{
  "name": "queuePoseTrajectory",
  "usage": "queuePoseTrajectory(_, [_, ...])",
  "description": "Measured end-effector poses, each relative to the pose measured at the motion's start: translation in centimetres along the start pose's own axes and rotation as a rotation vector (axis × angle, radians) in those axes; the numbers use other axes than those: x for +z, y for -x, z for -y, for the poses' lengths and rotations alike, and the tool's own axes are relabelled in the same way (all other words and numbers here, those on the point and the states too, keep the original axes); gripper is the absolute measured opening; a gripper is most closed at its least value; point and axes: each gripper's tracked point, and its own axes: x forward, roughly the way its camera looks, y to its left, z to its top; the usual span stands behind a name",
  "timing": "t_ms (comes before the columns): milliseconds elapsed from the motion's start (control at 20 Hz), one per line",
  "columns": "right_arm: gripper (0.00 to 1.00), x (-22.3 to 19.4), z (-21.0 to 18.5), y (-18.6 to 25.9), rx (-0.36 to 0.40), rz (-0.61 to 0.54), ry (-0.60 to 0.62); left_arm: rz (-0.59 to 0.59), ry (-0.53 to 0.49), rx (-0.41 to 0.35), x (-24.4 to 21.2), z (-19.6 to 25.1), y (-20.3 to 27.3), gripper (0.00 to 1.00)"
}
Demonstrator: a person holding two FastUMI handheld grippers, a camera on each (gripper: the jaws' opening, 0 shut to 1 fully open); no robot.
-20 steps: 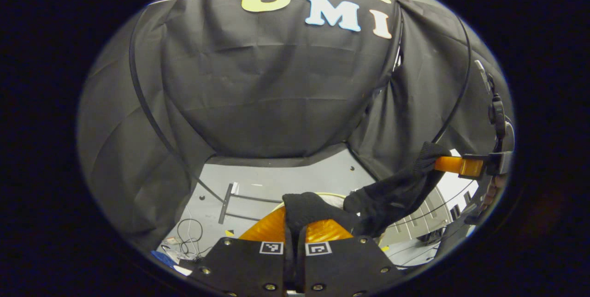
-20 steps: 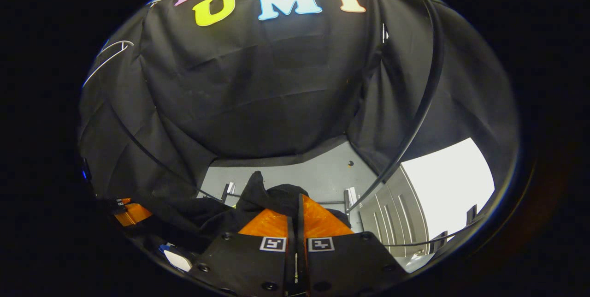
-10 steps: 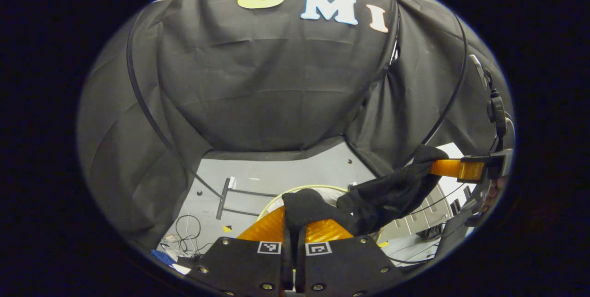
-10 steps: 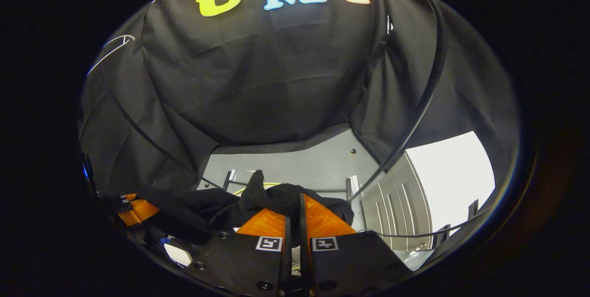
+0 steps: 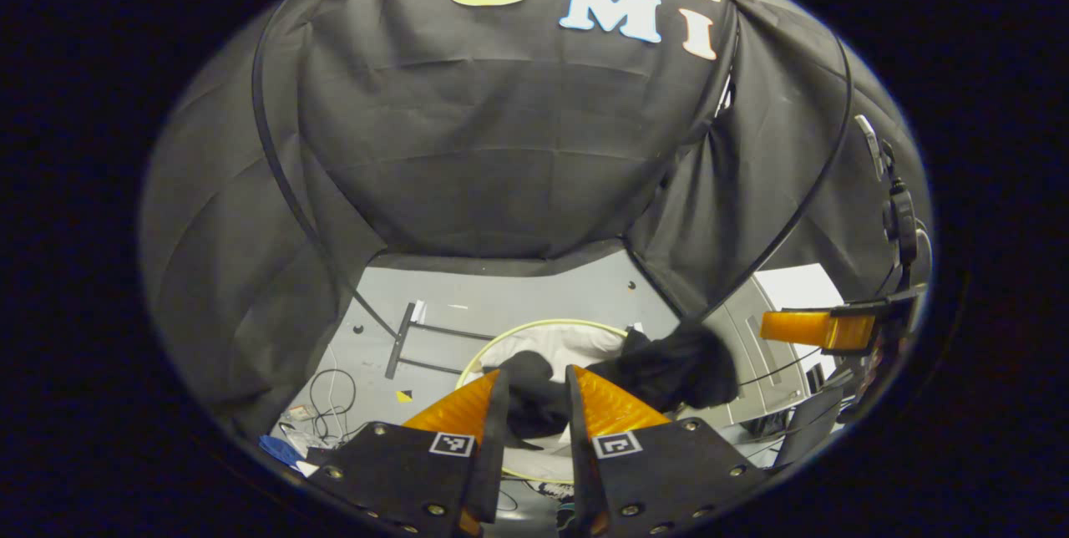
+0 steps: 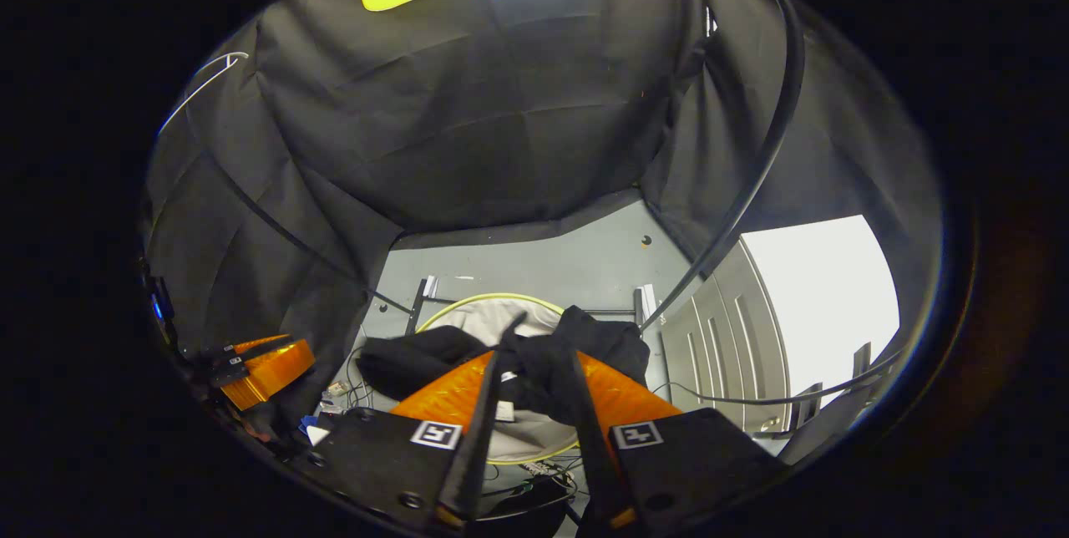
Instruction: Grasp the clothes on the hanger with both hands and then place them into the laundry hamper below.
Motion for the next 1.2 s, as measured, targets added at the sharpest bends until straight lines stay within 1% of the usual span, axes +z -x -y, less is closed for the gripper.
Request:
queuePoseTrajectory(50, [0.61,0.2,0.0,0.4,0.002,0.005,0.011,0.009,0.0,-0.001,0.0,0.1,0.5,0.41])
queuePoseTrajectory(150, [0.85,0.7,0.5,0.7,-0.005,0.021,0.029,0.025,-0.025,0.014,0.3,0.1,1.2,0.66])
queuePoseTrajectory(200, [0.96,0.9,0.9,1.7,-0.019,0.033,0.037,0.033,-0.046,0.03,0.6,-0.1,1.6,0.79])
queuePoseTrajectory(250, [0.99,1.3,1.4,2.4,-0.029,0.047,0.041,0.041,-0.066,0.039,0.4,-0.1,2.0,0.92])
queuePoseTrajectory(300, [0.94,1.7,2.0,2.9,-0.038,0.064,0.043,0.054,-0.083,0.041,0.7,0.2,2.4,0.92])
queuePoseTrajectory(350, [0.94,2.0,2.7,3.5,-0.047,0.078,0.042,0.066,-0.096,0.04,1.0,0.6,3.1,0.93])
queuePoseTrajectory(400, [0.99,2.2,3.5,4.0,-0.057,0.095,0.039,0.076,-0.106,0.044,1.4,1.1,3.9,0.95])
queuePoseTrajectory(450, [0.94,2.6,4.4,4.7,-0.068,0.113,0.031,0.09,-0.114,0.048,1.8,1.5,4.8,0.95])
queuePoseTrajectory(500, [0.99,2.8,5.4,5.3,-0.079,0.131,0.021,0.105,-0.121,0.051,2.4,2.0,5.6,0.95])
queuePoseTrajectory(550, [0.98,3.2,6.5,6.0,-0.091,0.15,0.006,0.119,-0.127,0.055,2.8,2.6,6.5,0.95])
queuePoseTrajectory(650, [0.99,3.9,8.5,7.4,-0.109,0.191,-0.026,0.147,-0.139,0.066,4.0,3.8,8.1,0.92])
queuePoseTrajectory(800, [0.99,5.4,11.8,9.6,-0.126,0.262,-0.048,0.187,-0.152,0.087,6.2,6.3,9.9,0.95])
queuePoseTrajectory(850, [0.94,6.1,12.9,10.4,-0.132,0.284,-0.052,0.202,-0.153,0.098,7.0,7.1,10.8,0.95])
queuePoseTrajectory(900, [0.94,6.5,13.8,10.9,-0.131,0.311,-0.059,0.222,-0.149,0.106,8.1,8.2,11.4,0.95])
queuePoseTrajectory(950, [0.98,7.0,14.7,11.8,-0.128,0.337,-0.067,0.244,-0.143,0.111,9.1,9.4,12.2,0.93])
queuePoseTrajectory(1000, [0.98,7.2,15.6,12.6,-0.127,0.36,-0.076,0.265,-0.139,0.115,10.4,10.6,12.9,0.93])
queuePoseTrajectory(1050, [0.98,7.7,16.4,13.5,-0.126,0.383,-0.082,0.287,-0.138,0.122,11.4,11.9,13.8,0.96])
queuePoseTrajectory(1200, [0.98,9.1,18.8,15.0,-0.108,0.45,-0.099,0.353,-0.147,0.145,14.7,15.4,15.9,0.93])
